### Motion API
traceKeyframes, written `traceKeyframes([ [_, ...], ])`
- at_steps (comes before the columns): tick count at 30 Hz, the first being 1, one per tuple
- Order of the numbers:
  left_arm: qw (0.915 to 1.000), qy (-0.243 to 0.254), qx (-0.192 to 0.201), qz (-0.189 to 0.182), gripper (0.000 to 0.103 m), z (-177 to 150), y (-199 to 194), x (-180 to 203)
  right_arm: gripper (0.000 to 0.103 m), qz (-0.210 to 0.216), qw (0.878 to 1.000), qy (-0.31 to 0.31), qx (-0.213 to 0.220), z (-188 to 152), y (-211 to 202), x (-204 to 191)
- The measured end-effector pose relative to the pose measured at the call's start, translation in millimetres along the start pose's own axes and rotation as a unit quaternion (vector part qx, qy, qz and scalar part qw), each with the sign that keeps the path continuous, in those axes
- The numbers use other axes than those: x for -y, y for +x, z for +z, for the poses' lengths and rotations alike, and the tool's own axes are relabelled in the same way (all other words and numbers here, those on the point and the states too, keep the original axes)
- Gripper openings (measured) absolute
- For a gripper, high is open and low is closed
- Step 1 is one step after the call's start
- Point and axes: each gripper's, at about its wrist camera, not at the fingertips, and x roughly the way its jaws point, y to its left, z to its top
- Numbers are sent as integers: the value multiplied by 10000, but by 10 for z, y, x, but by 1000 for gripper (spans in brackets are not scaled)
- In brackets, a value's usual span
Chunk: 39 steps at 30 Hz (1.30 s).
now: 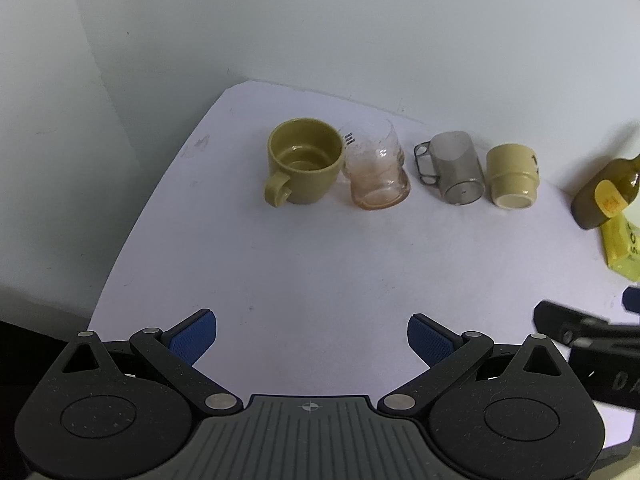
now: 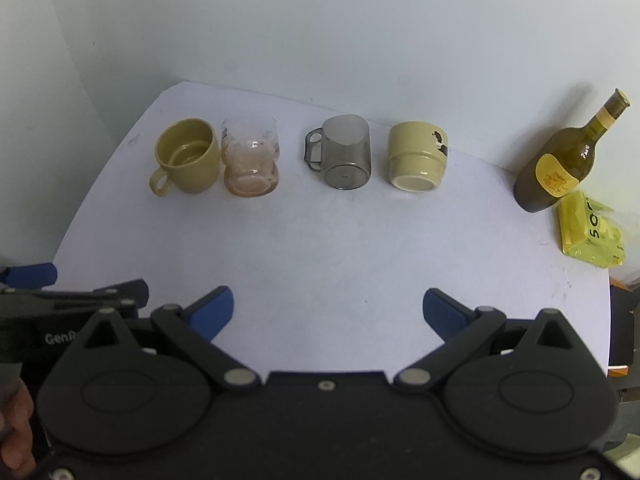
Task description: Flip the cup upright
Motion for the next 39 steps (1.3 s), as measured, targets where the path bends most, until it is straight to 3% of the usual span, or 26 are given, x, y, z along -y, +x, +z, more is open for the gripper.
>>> traceKeyframes([
  [4,9990,-402,110,-161,103,-74,19,-145,102,113,9999,4,87,10,130,63],
  [9,9892,-1218,509,-632,103,-212,-23,-291,102,104,9977,-658,126,151,627,233],
  [13,9877,-1275,863,-287,103,-288,-134,-177,102,83,9970,-772,39,414,954,411],
  [17,9835,-1730,524,-81,103,-326,-131,-188,102,527,9964,-648,-151,805,1271,550],
  [20,9817,-1773,578,384,103,-344,-223,-166,96,693,9958,-593,-83,1054,1537,567],
  [21,9804,-1795,587,554,103,-364,-249,-156,89,626,9961,-617,-66,1121,1631,542],
  [23,9776,-1963,499,564,103,-393,-273,-198,81,526,9964,-649,-124,1237,1820,486],
  [25,9669,-2436,606,453,103,-481,-350,-257,81,499,9965,-656,-117,1292,1918,451],
  [27,9639,-2558,604,431,103,-522,-368,-274,81,368,9965,-746,-36,1355,2102,400],
  [29,9634,-2588,522,459,103,-550,-382,-263,83,310,9965,-757,-186,1361,2248,388],
  [31,9615,-2658,532,455,103,-565,-371,-252,69,471,9963,-600,-384,1338,2351,398],
  [32,9621,-2644,506,425,103,-568,-364,-248,67,553,9958,-501,-521,1291,2395,406],
  [39,9695,-2354,616,295,103,-440,-390,-215,66,602,9959,-392,-553,787,2220,458],
])
